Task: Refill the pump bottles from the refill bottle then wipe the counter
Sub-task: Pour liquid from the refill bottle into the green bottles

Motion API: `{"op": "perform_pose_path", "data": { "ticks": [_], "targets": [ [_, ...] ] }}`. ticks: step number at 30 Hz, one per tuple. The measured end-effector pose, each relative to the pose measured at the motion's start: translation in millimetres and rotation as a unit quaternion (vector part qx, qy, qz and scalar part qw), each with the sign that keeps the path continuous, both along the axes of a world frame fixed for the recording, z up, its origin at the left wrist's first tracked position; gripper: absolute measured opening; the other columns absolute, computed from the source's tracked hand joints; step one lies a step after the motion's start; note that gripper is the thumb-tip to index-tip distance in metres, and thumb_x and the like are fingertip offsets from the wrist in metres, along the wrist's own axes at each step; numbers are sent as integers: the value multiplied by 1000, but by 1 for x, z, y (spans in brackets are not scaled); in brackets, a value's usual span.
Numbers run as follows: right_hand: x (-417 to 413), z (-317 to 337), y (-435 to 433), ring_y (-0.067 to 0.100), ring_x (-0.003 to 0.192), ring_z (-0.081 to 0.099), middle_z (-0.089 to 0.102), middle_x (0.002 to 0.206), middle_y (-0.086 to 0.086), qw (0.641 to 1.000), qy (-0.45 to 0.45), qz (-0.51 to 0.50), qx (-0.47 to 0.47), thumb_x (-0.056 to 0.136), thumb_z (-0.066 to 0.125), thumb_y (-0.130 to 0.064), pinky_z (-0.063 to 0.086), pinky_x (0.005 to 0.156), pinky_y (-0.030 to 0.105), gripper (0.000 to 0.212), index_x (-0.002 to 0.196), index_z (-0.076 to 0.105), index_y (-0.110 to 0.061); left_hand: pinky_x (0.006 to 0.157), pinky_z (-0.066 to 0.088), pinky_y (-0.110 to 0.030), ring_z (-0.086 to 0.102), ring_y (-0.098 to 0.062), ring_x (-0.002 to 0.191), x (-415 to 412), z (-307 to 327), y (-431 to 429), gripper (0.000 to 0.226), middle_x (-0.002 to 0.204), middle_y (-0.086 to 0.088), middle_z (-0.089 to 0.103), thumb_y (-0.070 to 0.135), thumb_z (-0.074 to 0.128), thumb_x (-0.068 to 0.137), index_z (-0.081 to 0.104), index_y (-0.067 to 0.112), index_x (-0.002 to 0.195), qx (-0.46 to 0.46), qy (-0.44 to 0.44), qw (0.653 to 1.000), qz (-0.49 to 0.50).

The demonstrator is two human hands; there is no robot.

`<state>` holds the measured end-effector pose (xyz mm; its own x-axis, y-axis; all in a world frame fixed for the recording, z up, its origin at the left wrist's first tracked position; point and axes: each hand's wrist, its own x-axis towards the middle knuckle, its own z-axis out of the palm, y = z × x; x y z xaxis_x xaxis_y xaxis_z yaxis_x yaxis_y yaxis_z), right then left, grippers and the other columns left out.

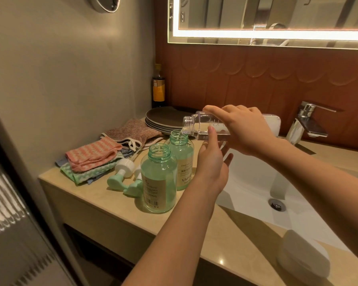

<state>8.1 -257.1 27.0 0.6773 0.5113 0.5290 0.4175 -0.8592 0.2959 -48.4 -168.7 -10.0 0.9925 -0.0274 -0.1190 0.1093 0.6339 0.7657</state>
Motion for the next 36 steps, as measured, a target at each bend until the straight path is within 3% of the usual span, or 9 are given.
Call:
{"op": "perform_pose_path", "data": {
  "ticks": [8, 22, 36],
  "targets": [
    [-1, 1, 0, 21, 107, 53, 54, 124, 2, 1000, 0, -1, -2, 86, 68, -29, 41, 84, 33, 82, 148, 14, -38, 98, 43, -35, 52, -22, 120, 1, 0, 0, 44, 132, -6, 54, 51, 39, 94, 44, 22, 127, 0, 0, 1000, -2],
    [-1, 1, 0, 22, 110, 52, 54, 126, 2, 1000, 1, -4, -2, 86, 69, -27, 41, 87, 36, 83, 148, 14, -37, 94, 44, -33, 52, -22, 120, 1, -1, -1, 54, 132, -5, 55, 53, 39, 93, 43, 20, 136, 5, 4, 1000, 5],
    [-1, 1, 0, 22, 110, 52, 54, 127, 3, 1000, 1, -1, -4, 86, 69, -26, 42, 88, 36, 83, 148, 14, -37, 100, 43, -35, 51, -22, 121, 0, -1, -2, 54, 134, -5, 52, 52, 40, 93, 41, 20, 136, 10, 5, 1000, 9]
  ]
}}
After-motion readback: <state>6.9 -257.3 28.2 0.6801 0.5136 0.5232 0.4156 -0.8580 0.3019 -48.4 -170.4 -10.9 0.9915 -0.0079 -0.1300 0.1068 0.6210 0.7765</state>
